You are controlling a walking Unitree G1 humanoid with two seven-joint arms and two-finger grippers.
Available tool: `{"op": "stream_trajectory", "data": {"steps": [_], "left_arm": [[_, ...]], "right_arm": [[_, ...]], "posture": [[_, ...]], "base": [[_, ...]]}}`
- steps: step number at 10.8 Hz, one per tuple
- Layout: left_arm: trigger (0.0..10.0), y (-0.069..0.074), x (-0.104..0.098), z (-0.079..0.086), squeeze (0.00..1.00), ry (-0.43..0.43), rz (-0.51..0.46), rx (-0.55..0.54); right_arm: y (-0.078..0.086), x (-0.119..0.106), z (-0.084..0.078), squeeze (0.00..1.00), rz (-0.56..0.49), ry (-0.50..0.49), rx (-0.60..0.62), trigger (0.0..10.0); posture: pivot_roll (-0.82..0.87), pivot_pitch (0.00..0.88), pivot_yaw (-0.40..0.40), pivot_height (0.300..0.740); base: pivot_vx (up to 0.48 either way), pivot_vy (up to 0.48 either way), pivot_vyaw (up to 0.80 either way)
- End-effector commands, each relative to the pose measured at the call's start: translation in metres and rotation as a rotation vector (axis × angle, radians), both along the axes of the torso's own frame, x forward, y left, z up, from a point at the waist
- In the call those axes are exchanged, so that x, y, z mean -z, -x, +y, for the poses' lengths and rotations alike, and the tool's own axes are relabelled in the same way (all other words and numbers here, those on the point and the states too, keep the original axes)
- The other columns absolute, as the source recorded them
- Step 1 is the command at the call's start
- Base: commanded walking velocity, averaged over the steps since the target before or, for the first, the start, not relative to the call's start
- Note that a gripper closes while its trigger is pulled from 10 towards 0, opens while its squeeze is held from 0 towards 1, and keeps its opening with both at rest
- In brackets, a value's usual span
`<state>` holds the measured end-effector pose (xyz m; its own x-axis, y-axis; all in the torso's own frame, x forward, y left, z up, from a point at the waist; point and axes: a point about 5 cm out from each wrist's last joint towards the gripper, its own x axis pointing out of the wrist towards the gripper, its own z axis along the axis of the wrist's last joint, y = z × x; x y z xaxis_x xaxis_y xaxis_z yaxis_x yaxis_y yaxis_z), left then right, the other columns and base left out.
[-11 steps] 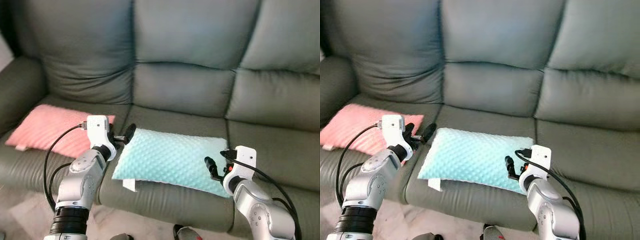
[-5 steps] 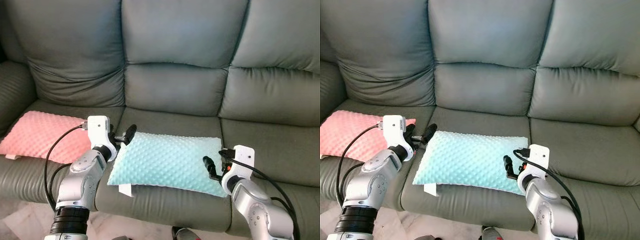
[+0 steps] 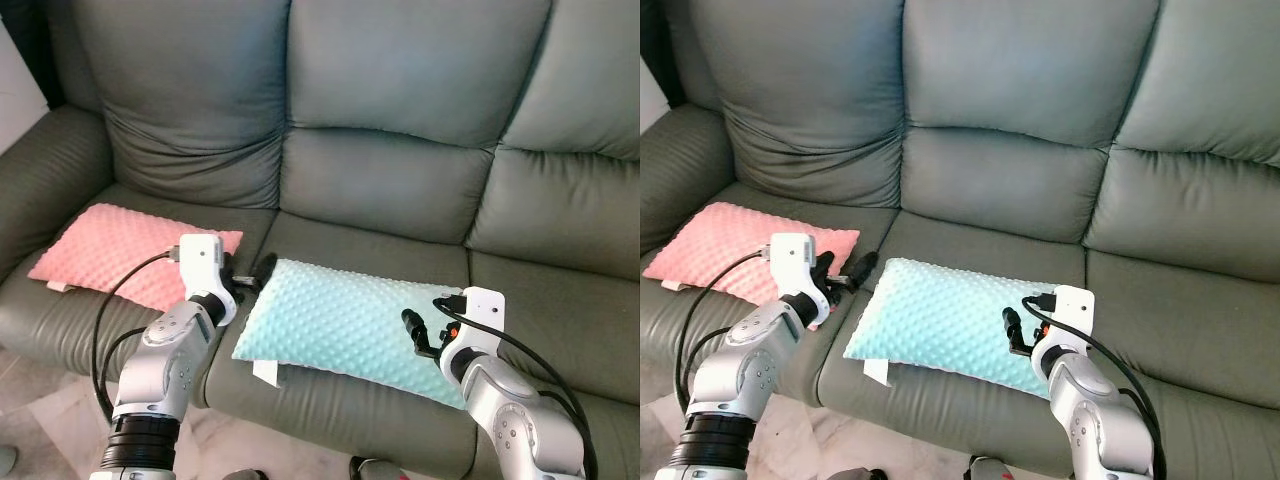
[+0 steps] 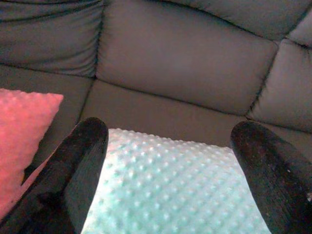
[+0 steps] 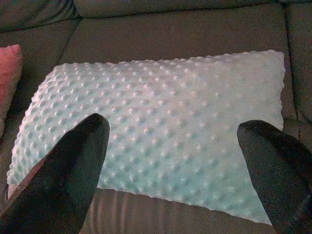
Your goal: Move the pillow to the sofa
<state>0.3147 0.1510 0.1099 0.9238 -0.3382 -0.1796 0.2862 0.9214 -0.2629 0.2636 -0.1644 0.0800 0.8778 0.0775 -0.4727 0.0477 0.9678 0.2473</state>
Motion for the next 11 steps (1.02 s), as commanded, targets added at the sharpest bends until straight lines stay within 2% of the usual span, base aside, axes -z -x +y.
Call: {"op": "stream_trajectory", "data": {"steps": [1,6,8,10,11], "left_arm": [[10.0,0.002,0.001,0.002,0.00,-0.004,0.007,0.005],[10.0,0.003,0.001,-0.003,0.00,-0.008,0.014,0.033],[10.0,0.003,-0.001,-0.004,0.00,-0.014,0.000,0.050],[10.0,0.004,-0.003,-0.007,0.00,0.014,-0.006,0.077],[10.0,0.006,-0.005,-0.013,0.00,0.031,-0.015,0.114]], "right_arm": [[0.001,-0.001,0.000,0.00,-0.006,0.003,-0.001,10.0],[-0.001,-0.001,-0.001,0.00,-0.007,0.011,0.003,10.0],[-0.001,-0.001,-0.001,0.00,-0.008,0.012,0.007,10.0],[0.000,0.000,-0.002,0.00,-0.009,0.030,0.015,10.0],[0.001,0.001,-0.005,0.00,-0.003,0.048,0.029,10.0]], "posture": [[-0.13,0.177,0.033,0.740],[-0.13,0.173,0.035,0.740],[-0.13,0.174,0.038,0.740],[-0.13,0.174,0.041,0.740],[-0.13,0.174,0.039,0.740]], "base": [[0.000,0.480,0.00],[0.000,0.480,0.00],[0.000,0.000,0.00],[0.000,0.000,0.00],[0.000,0.000,0.00]]}}
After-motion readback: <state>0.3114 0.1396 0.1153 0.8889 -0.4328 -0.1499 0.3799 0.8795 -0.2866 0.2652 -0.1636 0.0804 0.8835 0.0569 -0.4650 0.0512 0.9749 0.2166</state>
